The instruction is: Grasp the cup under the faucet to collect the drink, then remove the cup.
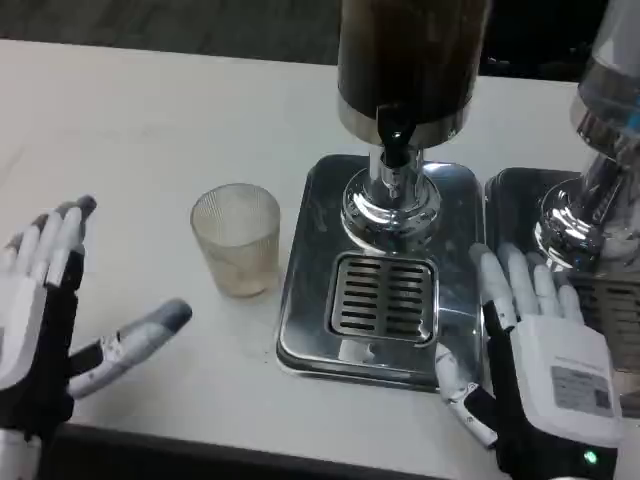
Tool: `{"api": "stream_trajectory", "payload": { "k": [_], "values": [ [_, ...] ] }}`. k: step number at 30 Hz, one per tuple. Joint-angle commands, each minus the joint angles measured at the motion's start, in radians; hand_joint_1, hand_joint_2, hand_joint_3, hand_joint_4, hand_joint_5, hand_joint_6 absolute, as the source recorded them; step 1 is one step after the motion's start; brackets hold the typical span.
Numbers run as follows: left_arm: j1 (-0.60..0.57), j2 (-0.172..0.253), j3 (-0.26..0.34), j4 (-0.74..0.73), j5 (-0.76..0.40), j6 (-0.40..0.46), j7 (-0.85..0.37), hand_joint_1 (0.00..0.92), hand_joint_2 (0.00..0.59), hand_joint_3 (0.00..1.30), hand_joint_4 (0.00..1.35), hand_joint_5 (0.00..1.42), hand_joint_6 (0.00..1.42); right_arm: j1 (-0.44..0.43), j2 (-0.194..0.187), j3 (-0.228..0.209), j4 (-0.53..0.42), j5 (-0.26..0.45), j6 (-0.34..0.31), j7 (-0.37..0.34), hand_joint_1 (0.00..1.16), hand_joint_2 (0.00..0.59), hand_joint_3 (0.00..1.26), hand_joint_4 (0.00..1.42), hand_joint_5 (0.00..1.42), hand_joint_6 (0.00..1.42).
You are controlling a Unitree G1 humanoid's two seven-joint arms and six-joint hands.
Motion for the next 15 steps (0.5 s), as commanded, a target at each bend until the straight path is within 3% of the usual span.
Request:
{"api": "stream_trajectory", "payload": {
  "k": [1, 7, 15],
  "values": [
    [-0.152, 0.018, 0.004, 0.212, -0.137, -0.081, -0.126, 0.000, 0.035, 0.00, 0.00, 0.00, 0.00, -0.001, 0.014, 0.003, 0.004, -0.005, 0.015, -0.016, 0.22, 0.542, 0.05, 0.00, 0.00, 0.00],
    [-0.339, 0.026, -0.058, 0.459, -0.098, -0.174, -0.093, 0.000, 0.022, 0.00, 0.00, 0.00, 0.00, -0.003, 0.023, 0.005, 0.005, -0.006, 0.027, -0.015, 0.22, 0.539, 0.04, 0.00, 0.00, 0.00],
    [-0.525, -0.012, -0.121, 0.755, -0.113, -0.310, -0.089, 0.000, 0.002, 0.00, 0.00, 0.00, 0.00, -0.013, 0.032, 0.010, 0.014, -0.005, 0.032, -0.018, 0.22, 0.536, 0.04, 0.00, 0.00, 0.00]
  ]
}}
